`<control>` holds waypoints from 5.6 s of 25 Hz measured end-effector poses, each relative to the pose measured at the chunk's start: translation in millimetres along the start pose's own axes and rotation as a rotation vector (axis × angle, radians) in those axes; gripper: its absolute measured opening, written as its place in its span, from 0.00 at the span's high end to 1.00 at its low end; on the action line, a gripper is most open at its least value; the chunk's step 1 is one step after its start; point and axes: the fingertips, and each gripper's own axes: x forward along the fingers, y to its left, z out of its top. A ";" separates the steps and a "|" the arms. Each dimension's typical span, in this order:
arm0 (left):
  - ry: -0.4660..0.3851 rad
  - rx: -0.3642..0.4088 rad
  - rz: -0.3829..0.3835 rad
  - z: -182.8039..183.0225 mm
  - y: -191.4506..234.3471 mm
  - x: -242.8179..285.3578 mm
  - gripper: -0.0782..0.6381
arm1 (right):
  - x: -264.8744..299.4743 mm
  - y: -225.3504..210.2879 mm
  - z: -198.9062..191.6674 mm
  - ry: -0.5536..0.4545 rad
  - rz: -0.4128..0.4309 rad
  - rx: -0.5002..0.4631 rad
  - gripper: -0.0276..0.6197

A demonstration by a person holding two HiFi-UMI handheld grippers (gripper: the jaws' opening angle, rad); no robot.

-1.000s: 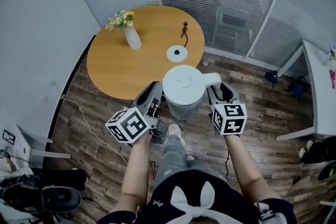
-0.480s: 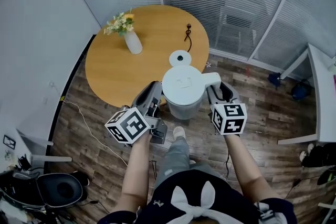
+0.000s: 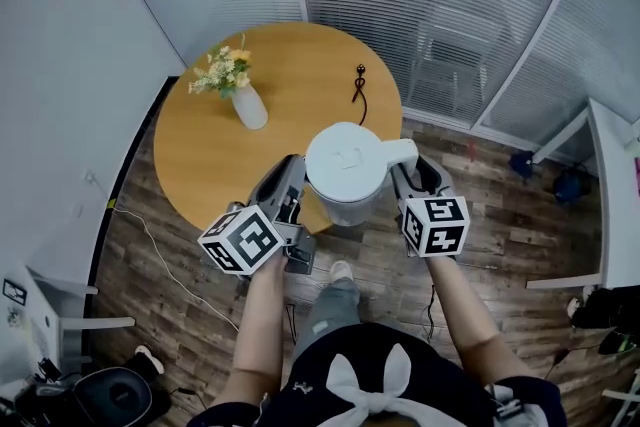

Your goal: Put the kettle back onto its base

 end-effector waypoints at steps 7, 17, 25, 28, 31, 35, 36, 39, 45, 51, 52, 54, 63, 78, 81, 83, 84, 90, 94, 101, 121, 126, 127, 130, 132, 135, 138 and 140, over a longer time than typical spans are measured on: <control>-0.018 0.013 -0.023 37.9 19.5 45.2 0.80 | 52.2 -9.9 35.5 -0.042 -0.003 -0.004 0.71; -0.037 0.040 -0.072 84.9 33.6 99.0 0.80 | 107.3 -23.8 79.8 -0.100 -0.020 -0.003 0.71; -0.037 0.022 -0.055 95.7 47.2 129.5 0.80 | 136.2 -36.6 91.6 -0.093 -0.007 -0.001 0.71; -0.057 0.023 -0.049 105.1 48.4 135.7 0.80 | 146.5 -36.7 100.0 -0.098 0.011 -0.004 0.70; -0.078 0.025 -0.047 112.2 45.6 138.1 0.80 | 151.9 -37.8 108.2 -0.108 0.026 -0.009 0.71; -0.089 0.028 -0.037 122.2 44.9 154.4 0.80 | 167.5 -46.2 119.8 -0.112 0.041 -0.008 0.70; -0.091 0.024 -0.033 123.0 46.4 158.5 0.80 | 171.6 -48.2 120.0 -0.108 0.046 -0.007 0.70; -0.090 0.015 -0.015 122.4 49.9 170.5 0.80 | 183.1 -56.0 119.2 -0.094 0.058 0.000 0.70; -0.071 0.002 0.023 109.5 58.8 201.5 0.80 | 207.8 -80.5 109.6 -0.064 0.079 0.013 0.70; -0.055 -0.010 0.049 102.8 69.5 201.7 0.80 | 215.0 -78.5 99.6 -0.036 0.090 0.015 0.70; -0.052 -0.013 0.054 101.8 71.4 202.4 0.80 | 216.4 -78.7 98.4 -0.032 0.091 0.015 0.70; -0.048 -0.018 0.062 99.7 74.7 203.7 0.80 | 218.8 -79.2 95.8 -0.023 0.095 0.016 0.70; -0.009 -0.050 0.090 83.6 90.9 209.0 0.80 | 229.1 -81.8 76.6 0.028 0.109 0.028 0.70; 0.062 -0.086 0.141 54.3 118.4 214.9 0.80 | 243.9 -83.6 41.9 0.114 0.128 0.033 0.69; 0.072 -0.096 0.146 49.9 122.5 215.6 0.80 | 245.9 -83.9 36.7 0.127 0.129 0.036 0.69; 0.080 -0.102 0.151 46.5 125.7 215.9 0.80 | 247.5 -83.7 32.5 0.138 0.131 0.037 0.69; 0.084 -0.105 0.153 44.9 127.4 216.0 0.80 | 248.2 -83.5 30.2 0.144 0.132 0.038 0.69; 0.100 -0.112 0.165 38.0 133.4 215.6 0.80 | 249.8 -82.6 18.8 0.169 0.135 0.047 0.69; 0.107 -0.116 0.170 34.9 137.0 216.4 0.80 | 252.0 -82.2 14.7 0.179 0.136 0.045 0.69; 0.135 -0.118 0.179 24.4 142.3 216.3 0.80 | 251.9 -83.5 4.8 0.194 0.133 0.042 0.69; 0.194 -0.146 0.208 -0.2 160.0 216.4 0.81 | 255.2 -84.5 -23.5 0.249 0.132 0.042 0.68; 0.203 -0.152 0.215 -4.7 162.4 216.4 0.81 | 256.1 -84.7 -28.6 0.261 0.133 0.040 0.68; 0.204 -0.154 0.216 -5.5 162.7 216.4 0.81 | 256.0 -84.6 -29.8 0.264 0.132 0.041 0.68; 0.210 -0.154 0.223 -7.9 165.1 216.8 0.81 | 256.7 -85.1 -33.8 0.273 0.131 0.042 0.68; 0.217 -0.156 0.227 -10.8 167.9 217.3 0.81 | 257.6 -85.6 -36.9 0.279 0.130 0.043 0.68; 0.224 -0.163 0.230 -13.8 169.6 216.8 0.81 | 257.6 -85.4 -40.3 0.288 0.129 0.044 0.68; 0.230 -0.168 0.234 -17.0 170.5 215.6 0.81 | 256.5 -85.3 -43.7 0.296 0.127 0.045 0.68; 0.233 -0.170 0.235 -18.8 171.4 215.3 0.81 | 256.3 -85.4 -45.8 0.299 0.126 0.046 0.68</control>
